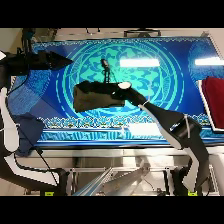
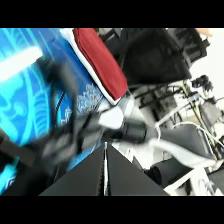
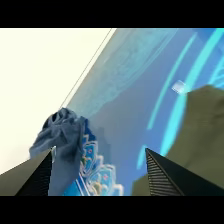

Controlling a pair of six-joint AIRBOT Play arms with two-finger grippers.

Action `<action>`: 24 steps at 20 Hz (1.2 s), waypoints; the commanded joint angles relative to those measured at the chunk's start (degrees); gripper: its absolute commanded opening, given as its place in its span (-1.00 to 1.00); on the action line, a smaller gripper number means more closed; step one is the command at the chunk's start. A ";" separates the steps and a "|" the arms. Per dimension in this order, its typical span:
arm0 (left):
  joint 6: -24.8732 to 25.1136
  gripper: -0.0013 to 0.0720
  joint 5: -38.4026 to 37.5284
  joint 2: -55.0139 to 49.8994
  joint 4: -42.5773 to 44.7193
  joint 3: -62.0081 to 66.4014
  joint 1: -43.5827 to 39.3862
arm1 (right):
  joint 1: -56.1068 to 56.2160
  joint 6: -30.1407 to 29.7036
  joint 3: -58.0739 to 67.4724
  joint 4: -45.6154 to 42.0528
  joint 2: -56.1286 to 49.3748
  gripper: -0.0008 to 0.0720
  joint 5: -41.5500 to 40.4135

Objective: Fold the shirts.

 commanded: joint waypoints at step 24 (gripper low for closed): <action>2.86 -0.92 -3.52 1.84 -2.38 -1.84 -2.19 | -15.87 32.35 0.13 -27.34 -7.91 -0.87 20.22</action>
